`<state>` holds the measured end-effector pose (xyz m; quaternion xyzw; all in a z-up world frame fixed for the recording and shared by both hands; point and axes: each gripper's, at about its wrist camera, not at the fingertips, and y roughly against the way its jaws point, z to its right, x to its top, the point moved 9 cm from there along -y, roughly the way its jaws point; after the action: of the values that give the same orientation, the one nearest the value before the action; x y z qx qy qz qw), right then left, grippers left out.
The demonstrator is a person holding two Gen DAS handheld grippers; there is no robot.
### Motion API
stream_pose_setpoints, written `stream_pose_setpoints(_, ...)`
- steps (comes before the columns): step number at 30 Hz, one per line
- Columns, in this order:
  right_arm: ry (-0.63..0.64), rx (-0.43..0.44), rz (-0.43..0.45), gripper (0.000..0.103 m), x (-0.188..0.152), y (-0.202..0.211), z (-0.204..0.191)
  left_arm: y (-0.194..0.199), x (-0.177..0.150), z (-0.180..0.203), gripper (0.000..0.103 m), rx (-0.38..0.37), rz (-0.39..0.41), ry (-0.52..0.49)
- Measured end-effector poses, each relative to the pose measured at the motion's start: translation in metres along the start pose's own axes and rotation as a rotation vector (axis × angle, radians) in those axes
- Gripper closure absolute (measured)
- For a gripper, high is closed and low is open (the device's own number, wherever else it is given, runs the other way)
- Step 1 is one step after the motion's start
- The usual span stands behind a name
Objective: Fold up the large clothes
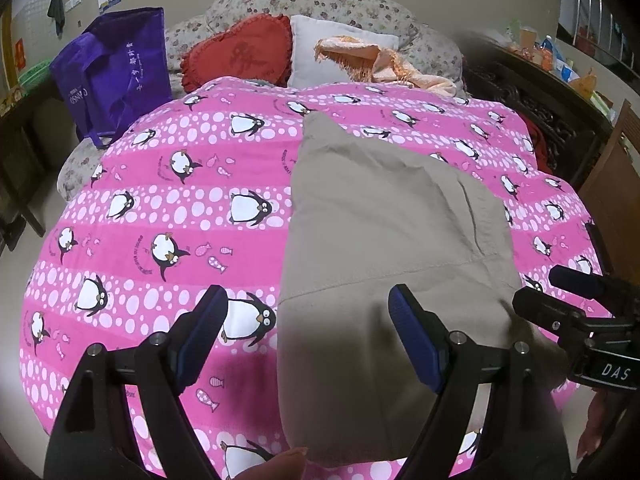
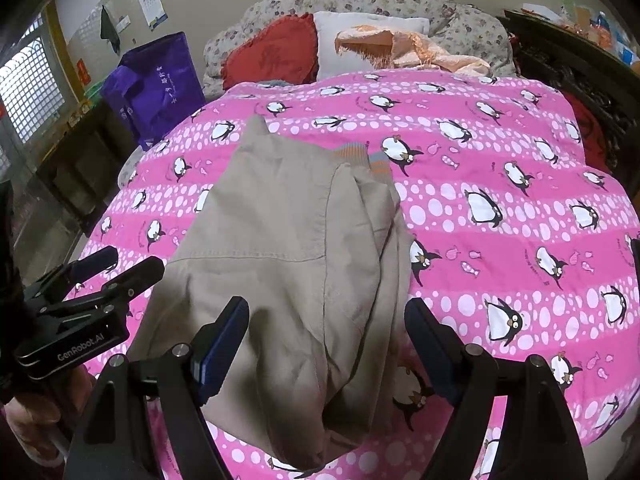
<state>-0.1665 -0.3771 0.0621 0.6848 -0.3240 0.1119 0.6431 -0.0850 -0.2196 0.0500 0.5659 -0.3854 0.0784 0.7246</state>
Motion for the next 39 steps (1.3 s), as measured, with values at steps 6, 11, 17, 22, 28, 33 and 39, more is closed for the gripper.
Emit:
stream_pose_setpoints(6, -0.011, 0.000, -0.008, 0.021, 0.001, -0.003, 0.004, -0.005, 0.000, 0.001, 0.020, 0.005, -0.008, -0.004)
stream_pose_setpoints(11, -0.019, 0.001, -0.016, 0.021, 0.001, -0.006, 0.007, -0.008, 0.000, 0.003, 0.020, 0.003, -0.015, -0.008)
stream_pose_setpoints(17, -0.020, 0.003, -0.021, 0.021, 0.002, -0.009, 0.008, -0.011, -0.001, 0.006, 0.020, 0.006, -0.022, -0.010)
stream_pose_setpoints(22, -0.019, 0.009, -0.031, 0.021, 0.001, -0.013, 0.007, -0.013, -0.001, 0.005, 0.020, 0.009, -0.026, -0.009)
stream_pose_setpoints(28, -0.017, 0.010, -0.032, 0.021, 0.002, -0.013, 0.007, -0.014, -0.001, 0.005, 0.020, 0.010, -0.031, -0.009)
stream_pose_setpoints(33, -0.022, 0.016, -0.039, 0.021, 0.000, -0.015, 0.007, -0.015, -0.003, 0.005, 0.020, 0.011, -0.035, -0.010)
stream_pose_setpoints(39, -0.024, 0.018, -0.038, 0.021, 0.000, -0.015, 0.007, -0.015, -0.003, 0.005, 0.020, 0.011, -0.037, -0.009)
